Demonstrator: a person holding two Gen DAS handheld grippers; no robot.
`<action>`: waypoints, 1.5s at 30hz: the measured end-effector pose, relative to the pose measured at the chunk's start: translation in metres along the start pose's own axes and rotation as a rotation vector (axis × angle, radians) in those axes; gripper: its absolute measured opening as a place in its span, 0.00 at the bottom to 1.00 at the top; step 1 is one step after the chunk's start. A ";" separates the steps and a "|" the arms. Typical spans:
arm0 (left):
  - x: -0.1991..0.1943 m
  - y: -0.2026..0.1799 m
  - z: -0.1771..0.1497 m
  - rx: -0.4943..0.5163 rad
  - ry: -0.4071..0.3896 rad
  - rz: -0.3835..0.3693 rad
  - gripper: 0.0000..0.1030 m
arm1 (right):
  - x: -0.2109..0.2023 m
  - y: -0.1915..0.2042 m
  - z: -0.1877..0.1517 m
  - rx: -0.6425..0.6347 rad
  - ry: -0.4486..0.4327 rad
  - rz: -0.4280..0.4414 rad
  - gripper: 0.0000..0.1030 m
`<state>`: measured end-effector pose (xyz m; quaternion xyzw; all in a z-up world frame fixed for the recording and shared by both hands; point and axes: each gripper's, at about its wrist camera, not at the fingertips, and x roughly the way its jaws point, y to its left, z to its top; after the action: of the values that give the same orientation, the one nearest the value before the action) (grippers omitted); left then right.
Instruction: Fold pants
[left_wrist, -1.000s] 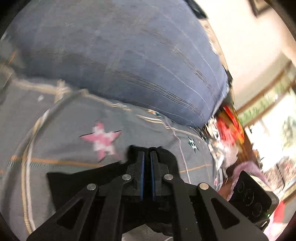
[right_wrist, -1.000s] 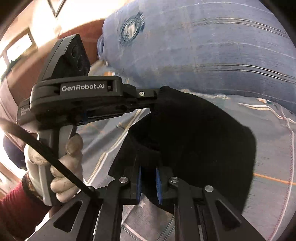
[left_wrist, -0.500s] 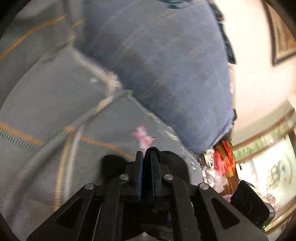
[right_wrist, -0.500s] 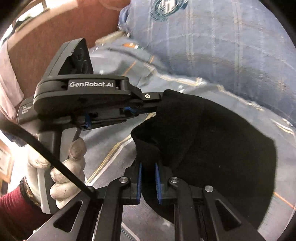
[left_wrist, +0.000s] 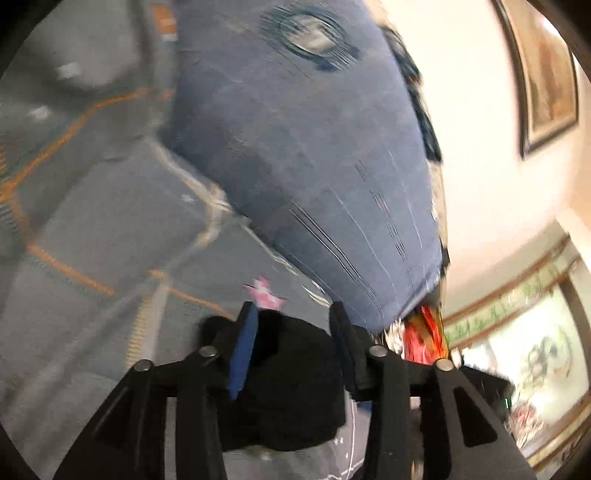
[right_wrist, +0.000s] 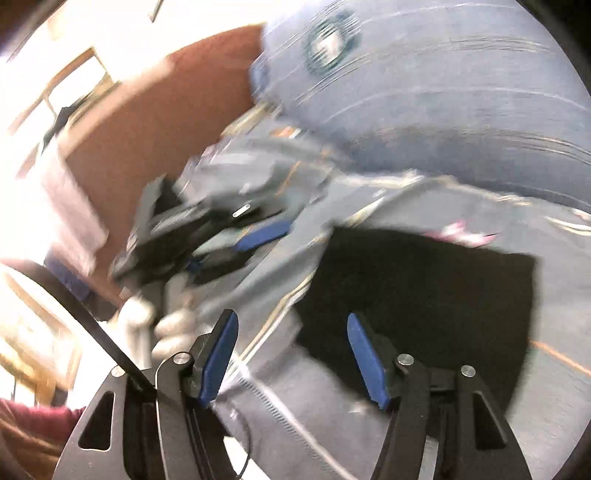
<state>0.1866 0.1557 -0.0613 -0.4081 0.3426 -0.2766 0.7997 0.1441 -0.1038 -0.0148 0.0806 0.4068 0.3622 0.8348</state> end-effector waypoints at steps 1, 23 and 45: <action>0.012 -0.014 -0.001 0.034 0.021 0.014 0.45 | -0.005 -0.008 0.005 0.021 -0.017 -0.030 0.65; 0.013 0.034 -0.042 0.000 0.078 0.022 0.56 | 0.011 -0.134 0.028 0.459 -0.090 0.006 0.72; 0.072 -0.027 -0.034 0.154 0.201 0.286 0.48 | -0.010 -0.147 0.002 0.393 -0.078 0.004 0.33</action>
<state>0.1998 0.0745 -0.0762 -0.2633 0.4531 -0.2250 0.8214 0.2210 -0.2169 -0.0706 0.2569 0.4368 0.2739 0.8174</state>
